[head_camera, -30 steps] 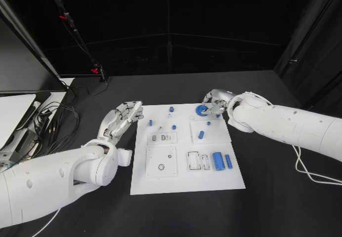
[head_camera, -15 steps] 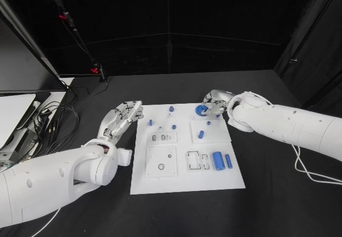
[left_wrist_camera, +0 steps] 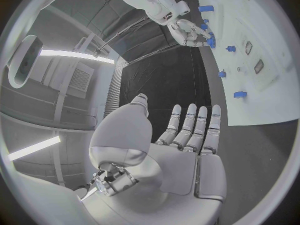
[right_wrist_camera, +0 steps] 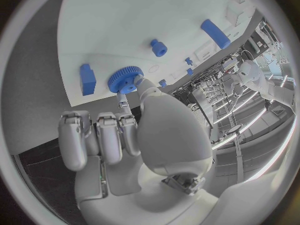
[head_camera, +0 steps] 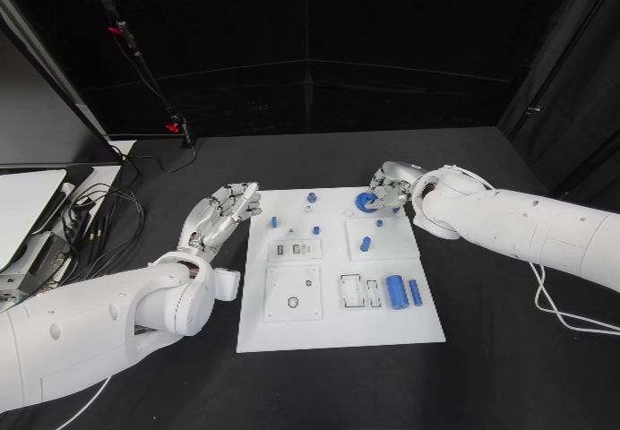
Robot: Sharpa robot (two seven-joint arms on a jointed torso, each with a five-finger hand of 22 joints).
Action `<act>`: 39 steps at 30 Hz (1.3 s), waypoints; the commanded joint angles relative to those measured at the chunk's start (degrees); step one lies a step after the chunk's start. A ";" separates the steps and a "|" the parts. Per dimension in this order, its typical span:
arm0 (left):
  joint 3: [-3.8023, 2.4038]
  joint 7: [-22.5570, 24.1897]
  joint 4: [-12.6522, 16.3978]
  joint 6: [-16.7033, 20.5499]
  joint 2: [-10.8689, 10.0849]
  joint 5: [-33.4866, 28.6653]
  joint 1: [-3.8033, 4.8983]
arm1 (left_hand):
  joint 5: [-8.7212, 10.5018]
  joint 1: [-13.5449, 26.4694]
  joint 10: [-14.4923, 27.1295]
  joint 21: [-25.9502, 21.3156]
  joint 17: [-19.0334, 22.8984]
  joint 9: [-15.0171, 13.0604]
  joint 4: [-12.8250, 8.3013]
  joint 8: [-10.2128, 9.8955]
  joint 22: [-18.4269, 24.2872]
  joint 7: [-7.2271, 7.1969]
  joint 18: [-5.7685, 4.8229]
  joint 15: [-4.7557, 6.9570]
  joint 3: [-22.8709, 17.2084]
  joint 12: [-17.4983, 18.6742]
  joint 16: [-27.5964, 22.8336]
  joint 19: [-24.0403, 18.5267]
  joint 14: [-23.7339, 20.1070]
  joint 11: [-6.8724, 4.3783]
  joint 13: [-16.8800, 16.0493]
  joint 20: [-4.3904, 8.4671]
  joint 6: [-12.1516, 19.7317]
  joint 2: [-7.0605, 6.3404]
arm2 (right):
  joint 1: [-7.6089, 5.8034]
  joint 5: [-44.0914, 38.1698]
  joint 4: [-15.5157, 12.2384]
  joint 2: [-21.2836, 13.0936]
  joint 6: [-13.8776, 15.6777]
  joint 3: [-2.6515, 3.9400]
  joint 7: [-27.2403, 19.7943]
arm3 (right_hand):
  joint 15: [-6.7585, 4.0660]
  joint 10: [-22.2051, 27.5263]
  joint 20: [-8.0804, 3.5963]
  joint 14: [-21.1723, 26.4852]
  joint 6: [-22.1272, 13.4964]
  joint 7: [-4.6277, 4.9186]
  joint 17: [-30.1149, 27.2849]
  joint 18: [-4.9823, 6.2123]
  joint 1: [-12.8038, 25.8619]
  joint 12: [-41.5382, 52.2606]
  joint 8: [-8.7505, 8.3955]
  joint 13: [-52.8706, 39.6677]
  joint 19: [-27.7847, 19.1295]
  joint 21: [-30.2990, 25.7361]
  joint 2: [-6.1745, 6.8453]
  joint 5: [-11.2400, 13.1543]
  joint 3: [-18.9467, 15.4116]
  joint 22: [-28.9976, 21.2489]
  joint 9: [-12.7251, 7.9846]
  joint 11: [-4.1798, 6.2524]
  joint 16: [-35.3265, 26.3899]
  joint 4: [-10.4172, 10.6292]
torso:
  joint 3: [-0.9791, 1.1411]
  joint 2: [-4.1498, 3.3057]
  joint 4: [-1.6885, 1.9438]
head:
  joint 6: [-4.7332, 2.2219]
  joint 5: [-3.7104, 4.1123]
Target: Assemble the parts on the task board
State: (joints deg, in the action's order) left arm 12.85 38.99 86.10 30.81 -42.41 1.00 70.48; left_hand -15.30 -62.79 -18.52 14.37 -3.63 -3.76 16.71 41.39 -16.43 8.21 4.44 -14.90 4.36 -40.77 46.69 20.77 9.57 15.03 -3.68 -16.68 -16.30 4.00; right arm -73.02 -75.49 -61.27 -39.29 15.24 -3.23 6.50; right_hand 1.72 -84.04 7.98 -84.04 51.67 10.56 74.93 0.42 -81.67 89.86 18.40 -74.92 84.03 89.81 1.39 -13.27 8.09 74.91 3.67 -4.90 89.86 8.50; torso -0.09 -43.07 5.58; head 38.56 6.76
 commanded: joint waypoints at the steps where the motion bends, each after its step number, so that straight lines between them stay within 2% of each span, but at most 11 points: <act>1: -0.05 13.17 0.11 -0.59 -0.02 0.36 0.08 | -0.25 -0.36 -0.23 0.10 -0.06 0.00 -0.01 -0.37 0.05 8.76 0.71 -0.06 0.26 0.22 -0.24 -0.40 0.50 -0.04 0.00 0.03 -0.27 -0.01 | -0.01 0.10 -0.47 -0.17 3.98 -0.02 -2.25 | -0.46 -5.96 -0.35 -5.96 2.94 -2.20 15.07 -0.42 -0.31 0.14 -0.65 -15.08 5.97 0.19 -0.53 -0.40 0.54 15.09 0.09 0.24 0.14 0.03 | 0.02 0.00 -0.02 | -0.01 -0.10; 4: -0.05 13.16 0.15 -0.60 -0.10 0.36 0.08 | -0.25 -0.36 -0.23 0.10 -0.06 0.00 -0.01 -0.37 0.05 8.76 0.71 -0.06 0.26 0.22 -0.24 -0.40 0.50 -0.04 0.00 0.03 -0.27 -0.01 | -0.02 1.16 -1.37 -0.49 7.39 0.00 -4.48 | -0.41 -5.96 -0.33 -5.96 3.28 -2.00 15.07 -0.42 -0.33 0.14 -1.69 -15.08 5.97 0.19 -0.43 -0.89 0.92 15.09 0.05 0.05 0.14 -0.11 | -0.01 0.02 -0.06 | -0.03 -0.20; 7: -0.05 13.18 0.16 -0.60 -0.15 0.36 0.08 | -0.25 -0.36 -0.23 0.10 -0.06 0.00 -0.01 -0.37 0.05 8.76 0.71 -0.06 0.26 0.22 -0.24 -0.40 0.50 -0.04 0.00 0.03 -0.27 -0.01 | -0.04 1.97 -2.69 -1.04 9.58 0.02 -5.83 | -0.37 -5.96 -0.31 -5.96 3.51 -1.92 15.07 -0.42 -0.37 0.14 -2.18 -15.08 5.97 0.19 -0.34 -1.17 1.11 15.09 0.06 -0.03 0.14 -0.21 | -0.04 0.07 -0.05 | -0.06 -0.30; 12: -0.05 13.18 0.21 -0.55 -0.23 0.36 0.08 | -0.26 -0.37 -0.24 0.10 -0.06 0.00 0.00 -0.37 0.05 8.76 0.71 -0.06 0.27 0.22 -0.24 -0.41 0.51 -0.04 0.00 0.03 -0.27 0.00 | -0.21 2.62 -5.80 -1.92 10.90 0.09 -6.23 | -0.36 -5.96 -0.30 -5.96 3.62 -1.89 15.07 -0.42 -0.37 0.14 -2.39 -15.08 5.97 0.19 -0.30 -1.30 1.19 15.09 0.06 -0.05 0.14 -0.25 | -0.11 0.06 -0.09 | -0.06 -0.41; 16: -0.05 13.21 0.17 -0.55 -0.15 0.36 0.08 | -0.28 -0.41 -0.25 0.10 -0.06 0.00 0.00 -0.38 0.06 8.76 0.70 -0.06 0.30 0.22 -0.23 -0.42 0.52 -0.04 0.00 0.03 -0.29 0.05 | -0.50 2.72 -7.66 -1.40 10.63 0.12 -6.11 | -0.34 -5.96 -0.28 -5.96 3.73 -1.87 15.07 -0.42 -0.33 0.14 -2.61 -15.08 5.97 0.19 -0.26 -1.41 1.25 15.09 0.07 -0.08 0.14 -0.27 | -0.08 0.01 -0.06 | 0.03 -0.49; 23: -0.05 13.20 0.06 -0.58 0.03 0.36 0.09 | -0.28 -0.41 -0.25 0.10 -0.06 0.00 0.00 -0.38 0.06 8.76 0.70 -0.06 0.30 0.22 -0.23 -0.42 0.52 -0.04 0.00 0.03 -0.29 0.05 | -0.65 2.19 -8.43 1.55 8.69 0.14 -5.59 | -0.33 -5.96 -0.27 -5.96 3.93 -1.86 15.07 -0.42 -0.45 0.14 -2.97 -15.08 5.97 0.19 -0.27 -1.56 1.46 15.09 0.08 -0.10 0.14 -0.38 | -0.03 -0.01 0.10 | 0.14 -1.08; 27: -0.05 13.19 0.05 -0.51 0.00 0.36 0.09 | -0.28 -0.41 -0.25 0.10 -0.06 0.00 0.00 -0.38 0.06 8.76 0.70 -0.06 0.30 0.22 -0.23 -0.42 0.52 -0.04 0.00 0.03 -0.29 0.05 | -0.67 1.24 -8.16 3.73 6.97 0.15 -4.84 | -0.32 -5.96 -0.26 -5.96 4.00 -1.86 15.07 -0.42 -0.49 0.14 -3.06 -15.08 5.97 0.19 -0.29 -1.59 1.53 15.09 0.08 -0.10 0.14 -0.42 | -0.04 -0.03 0.13 | 0.28 -2.30; 34: -0.06 13.18 0.14 -0.47 0.03 0.36 0.11 | -0.30 -0.43 -0.28 0.13 -0.06 0.00 0.01 -0.38 0.05 8.76 0.70 -0.06 0.35 0.21 -0.23 -0.41 0.54 -0.05 0.00 0.03 -0.32 0.08 | -0.67 -0.10 -6.77 6.54 5.03 0.15 -3.89 | -0.32 -5.96 -0.26 -5.96 4.00 -1.82 15.07 -0.42 -0.51 0.14 -3.32 -15.08 5.97 0.19 -0.22 -1.58 1.59 15.09 0.07 -0.12 0.14 -0.48 | -0.05 -0.04 0.20 | 0.39 -2.91; 39: -0.06 13.19 0.19 -0.42 -0.02 0.36 0.11 | -0.30 -0.43 -0.28 0.13 -0.06 0.00 0.01 -0.38 0.05 8.76 0.70 -0.06 0.35 0.21 -0.23 -0.41 0.54 -0.05 0.00 0.03 -0.32 0.08 | -0.66 -1.47 -5.59 7.98 3.90 0.14 -3.20 | -0.31 -5.96 -0.25 -5.96 4.03 -1.81 15.07 -0.42 -0.53 0.14 -3.37 -15.08 5.97 0.19 -0.22 -1.58 1.62 15.09 0.07 -0.12 0.14 -0.50 | -0.02 -0.04 0.06 | 0.52 -3.36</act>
State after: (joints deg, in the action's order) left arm 12.85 38.99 86.18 30.76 -42.45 1.01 70.50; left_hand -15.29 -62.78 -18.52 14.37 -3.62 -3.76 16.71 41.39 -16.44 8.21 4.43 -15.04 4.35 -40.77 46.69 20.77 9.71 15.03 -3.68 -16.68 -16.30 4.00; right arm -73.55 -75.08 -67.06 -31.49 21.05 -3.15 2.43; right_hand 1.73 -84.04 7.99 -84.04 52.54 11.43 74.92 0.42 -81.97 89.86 15.06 -74.92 84.03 89.81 1.42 -14.58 9.39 74.90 3.61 -4.91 89.86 7.95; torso -0.13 -43.10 5.73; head 39.02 3.54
